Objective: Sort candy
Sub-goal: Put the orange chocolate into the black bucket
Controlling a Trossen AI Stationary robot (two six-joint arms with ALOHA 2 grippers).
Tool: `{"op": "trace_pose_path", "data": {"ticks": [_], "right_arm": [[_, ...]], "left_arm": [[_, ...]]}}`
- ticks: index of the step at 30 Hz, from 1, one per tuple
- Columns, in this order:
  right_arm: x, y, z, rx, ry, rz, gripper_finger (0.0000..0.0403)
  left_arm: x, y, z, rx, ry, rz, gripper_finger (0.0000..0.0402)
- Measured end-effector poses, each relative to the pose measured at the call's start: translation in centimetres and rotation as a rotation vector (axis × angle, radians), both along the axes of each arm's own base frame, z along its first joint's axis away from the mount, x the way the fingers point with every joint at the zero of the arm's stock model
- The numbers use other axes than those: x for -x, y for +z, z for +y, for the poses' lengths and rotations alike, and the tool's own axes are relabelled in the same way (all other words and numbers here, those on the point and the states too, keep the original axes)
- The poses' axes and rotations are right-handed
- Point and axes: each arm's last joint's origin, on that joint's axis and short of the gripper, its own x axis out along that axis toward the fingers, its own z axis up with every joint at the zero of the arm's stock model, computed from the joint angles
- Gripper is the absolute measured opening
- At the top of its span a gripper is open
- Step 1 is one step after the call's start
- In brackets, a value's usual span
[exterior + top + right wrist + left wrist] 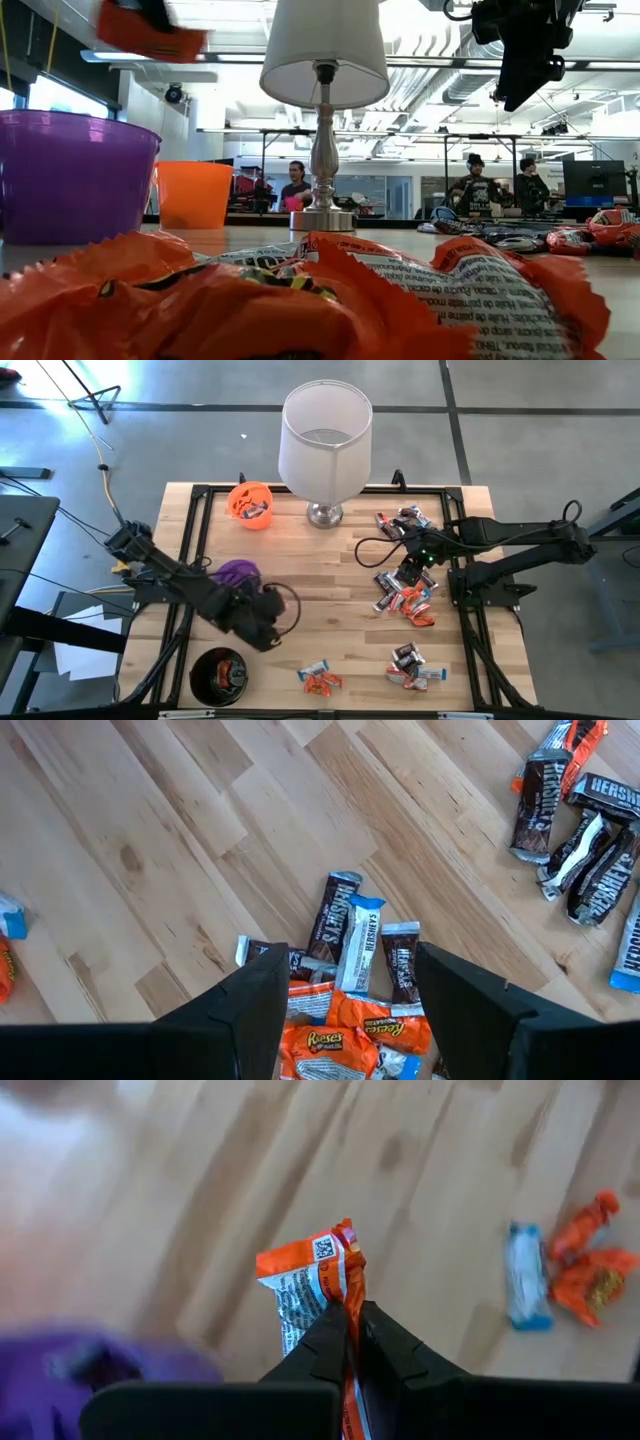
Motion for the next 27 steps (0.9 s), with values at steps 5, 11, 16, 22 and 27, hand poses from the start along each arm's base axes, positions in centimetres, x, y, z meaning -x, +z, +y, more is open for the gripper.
{"op": "trace_pose_path", "data": {"ticks": [5, 11, 16, 22, 27], "right_arm": [[0.0, 0.0, 0.0, 0.000, 0.000, 0.000, 0.0211], [0.0, 0.0, 0.0, 0.000, -0.001, 0.000, 0.0211], [0.0, 0.0, 0.0, 0.000, 0.000, 0.000, 0.0211], [0.0, 0.0, 0.0, 0.000, -0.001, 0.000, 0.0211], [0.0, 0.0, 0.0, 0.000, -0.001, 0.000, 0.0211]], "left_arm": [[2.0, -0.2, -2.1, 0.109, 0.088, 0.036, 0.0003], [4.9, -0.4, -4.8, 0.236, 0.199, 0.080, 0.0003], [7.6, -0.4, -7.0, 0.326, 0.272, 0.098, 0.0003], [10.5, -0.4, -9.1, 0.425, 0.361, 0.134, 0.0003], [12.1, -0.5, -10.0, 0.460, 0.401, 0.140, 0.0003]]}}
